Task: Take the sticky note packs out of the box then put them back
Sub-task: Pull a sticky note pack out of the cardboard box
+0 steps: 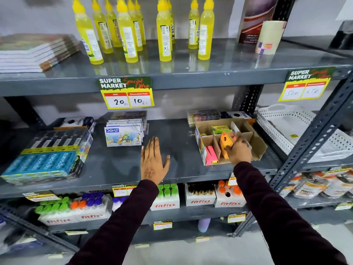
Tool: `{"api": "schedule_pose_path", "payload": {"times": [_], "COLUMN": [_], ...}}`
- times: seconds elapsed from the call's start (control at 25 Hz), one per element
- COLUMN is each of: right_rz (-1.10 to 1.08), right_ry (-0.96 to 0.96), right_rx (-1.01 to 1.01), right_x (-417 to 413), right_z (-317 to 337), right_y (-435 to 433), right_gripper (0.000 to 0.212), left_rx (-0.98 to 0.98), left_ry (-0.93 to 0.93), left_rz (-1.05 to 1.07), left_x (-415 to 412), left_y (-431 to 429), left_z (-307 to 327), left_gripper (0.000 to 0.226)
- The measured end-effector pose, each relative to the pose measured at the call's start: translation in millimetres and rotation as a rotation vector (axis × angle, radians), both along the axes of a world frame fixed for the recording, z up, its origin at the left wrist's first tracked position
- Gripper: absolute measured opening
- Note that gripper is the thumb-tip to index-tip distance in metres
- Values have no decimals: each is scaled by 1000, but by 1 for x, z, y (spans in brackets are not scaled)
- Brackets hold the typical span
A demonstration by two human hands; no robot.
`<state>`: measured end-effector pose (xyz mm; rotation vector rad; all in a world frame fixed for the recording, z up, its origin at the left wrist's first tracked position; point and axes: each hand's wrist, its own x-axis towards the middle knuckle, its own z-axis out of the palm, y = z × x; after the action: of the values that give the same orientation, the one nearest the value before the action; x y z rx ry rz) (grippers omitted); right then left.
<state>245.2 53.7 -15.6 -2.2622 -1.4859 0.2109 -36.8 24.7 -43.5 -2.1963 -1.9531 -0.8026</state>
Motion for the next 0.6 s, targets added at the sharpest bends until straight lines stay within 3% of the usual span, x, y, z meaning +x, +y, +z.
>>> {"api": "schedule_pose_path", "payload": {"times": [0.08, 0.16, 0.2, 0.28, 0.36, 0.4, 0.56, 0.6], "right_rz": [-62, -69, -37, 8, 1, -52, -212, -233], "right_ry": [-25, 70, 217, 786, 1342, 1436, 1388, 1331], "right_rx": [128, 310, 386, 392, 213, 128, 99, 111], "right_x": [-10, -26, -39, -71, -106, -119, -145, -147], "right_z": [22, 40, 46, 49, 39, 28, -21, -32], "right_y": [-10, -18, -20, -23, -25, -26, -19, -15], "right_gripper": [53, 51, 48, 33, 19, 13, 4, 21], "left_rx": [-36, -125, -174, -273, -349, -364, -420, -432], "left_ry": [34, 78, 96, 107, 117, 138, 235, 230], "left_rz": [-15, -21, -25, -51, -77, -79, -65, -56], "left_x": [-16, -31, -37, -46, -55, -60, -79, -83], "left_y": [-1, -4, -6, -9, -12, -14, -13, -12], "left_z": [-12, -27, -34, -44, -51, -54, -60, -62], "left_gripper": [80, 95, 104, 122, 137, 139, 145, 145]}}
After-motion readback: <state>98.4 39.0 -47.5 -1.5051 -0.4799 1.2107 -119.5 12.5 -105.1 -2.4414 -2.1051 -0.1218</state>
